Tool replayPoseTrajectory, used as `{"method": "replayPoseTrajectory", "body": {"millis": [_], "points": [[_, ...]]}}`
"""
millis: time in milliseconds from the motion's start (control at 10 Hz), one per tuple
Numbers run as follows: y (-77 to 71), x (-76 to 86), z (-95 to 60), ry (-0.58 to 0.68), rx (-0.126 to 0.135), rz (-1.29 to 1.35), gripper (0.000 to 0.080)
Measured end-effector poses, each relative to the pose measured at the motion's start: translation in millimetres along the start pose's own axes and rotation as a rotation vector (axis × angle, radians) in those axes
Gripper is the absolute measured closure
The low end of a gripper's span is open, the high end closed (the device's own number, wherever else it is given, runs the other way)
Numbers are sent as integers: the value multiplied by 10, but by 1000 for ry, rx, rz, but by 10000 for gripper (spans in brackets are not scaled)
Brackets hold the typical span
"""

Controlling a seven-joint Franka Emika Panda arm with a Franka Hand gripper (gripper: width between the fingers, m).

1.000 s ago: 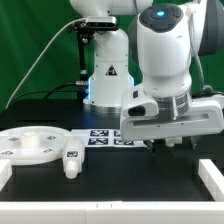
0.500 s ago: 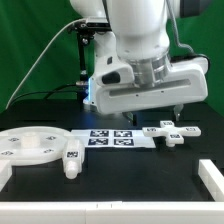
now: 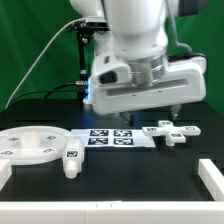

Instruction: Assemble round table

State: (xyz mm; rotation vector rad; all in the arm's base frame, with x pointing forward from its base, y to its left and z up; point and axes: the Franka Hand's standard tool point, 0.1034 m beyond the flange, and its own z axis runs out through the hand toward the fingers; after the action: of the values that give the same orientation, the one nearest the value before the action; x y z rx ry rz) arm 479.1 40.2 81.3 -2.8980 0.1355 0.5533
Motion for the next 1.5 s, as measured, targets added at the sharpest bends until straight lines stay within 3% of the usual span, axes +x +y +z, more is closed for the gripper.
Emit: {"method": "replayPoseTrajectory", "body": {"millis": [100, 300, 700, 800, 900, 1000, 1300, 1500], "points": [[181, 110, -134, 4, -25, -15, 151], [531, 291, -228, 23, -19, -70, 151], [555, 286, -198, 11, -20, -106, 151], [790, 367, -224, 1, -23, -162, 151], [965, 445, -259, 12, -53, -168, 151], [1029, 491, -223, 40, -66, -201, 151], [1422, 582, -11, 61, -65, -237, 151], [1478, 553, 128, 69, -73, -239, 151]]}}
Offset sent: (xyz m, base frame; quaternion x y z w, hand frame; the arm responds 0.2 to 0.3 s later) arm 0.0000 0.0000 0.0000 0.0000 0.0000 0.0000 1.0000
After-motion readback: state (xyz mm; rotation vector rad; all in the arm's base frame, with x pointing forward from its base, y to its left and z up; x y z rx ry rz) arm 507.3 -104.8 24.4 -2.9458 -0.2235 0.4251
